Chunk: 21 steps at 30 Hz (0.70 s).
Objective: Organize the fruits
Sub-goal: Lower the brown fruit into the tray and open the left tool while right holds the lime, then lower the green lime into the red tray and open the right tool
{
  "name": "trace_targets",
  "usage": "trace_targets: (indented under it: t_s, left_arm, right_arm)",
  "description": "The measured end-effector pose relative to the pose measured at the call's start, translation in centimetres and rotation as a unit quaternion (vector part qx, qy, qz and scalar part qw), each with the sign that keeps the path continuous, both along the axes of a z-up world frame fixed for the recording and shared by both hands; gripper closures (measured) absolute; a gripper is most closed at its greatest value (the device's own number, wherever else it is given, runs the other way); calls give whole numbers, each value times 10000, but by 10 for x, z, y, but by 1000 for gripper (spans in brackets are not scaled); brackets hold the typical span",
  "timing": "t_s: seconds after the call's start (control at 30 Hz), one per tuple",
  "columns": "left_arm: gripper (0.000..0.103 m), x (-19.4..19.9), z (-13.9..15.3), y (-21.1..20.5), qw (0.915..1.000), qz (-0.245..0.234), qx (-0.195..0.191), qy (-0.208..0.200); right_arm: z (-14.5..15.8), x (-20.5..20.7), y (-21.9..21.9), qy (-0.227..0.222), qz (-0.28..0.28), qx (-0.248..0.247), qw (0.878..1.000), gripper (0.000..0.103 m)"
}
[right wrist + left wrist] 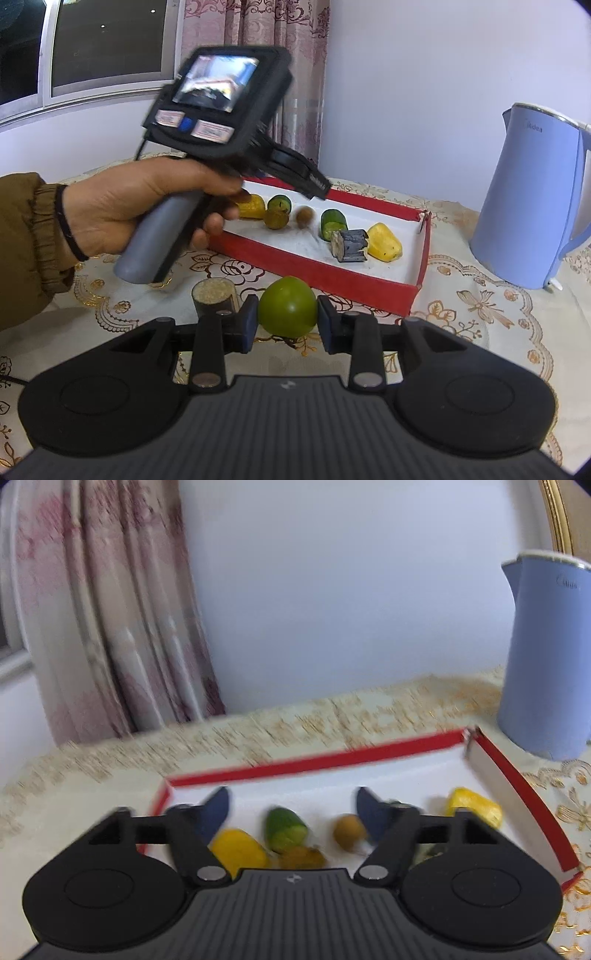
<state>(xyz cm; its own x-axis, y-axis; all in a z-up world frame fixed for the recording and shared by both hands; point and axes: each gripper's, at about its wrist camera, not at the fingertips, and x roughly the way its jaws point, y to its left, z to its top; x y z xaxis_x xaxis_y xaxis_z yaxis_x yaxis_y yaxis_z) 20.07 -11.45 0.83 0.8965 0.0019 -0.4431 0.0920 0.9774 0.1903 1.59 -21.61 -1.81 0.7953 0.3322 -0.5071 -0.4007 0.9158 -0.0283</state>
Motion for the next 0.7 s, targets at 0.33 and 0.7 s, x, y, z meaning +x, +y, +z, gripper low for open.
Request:
trace_targets:
  t_s: [0.33,0.7]
  left_arm:
    - [23,-95,40,57,9981,151,250,-545]
    - [19,-139,5,109,9944,738,-474,-586]
  right_arm:
    - [4,1,-7,-119,-296,191,9993,72]
    - [32,38,1,-388,-611,-373,9967,72]
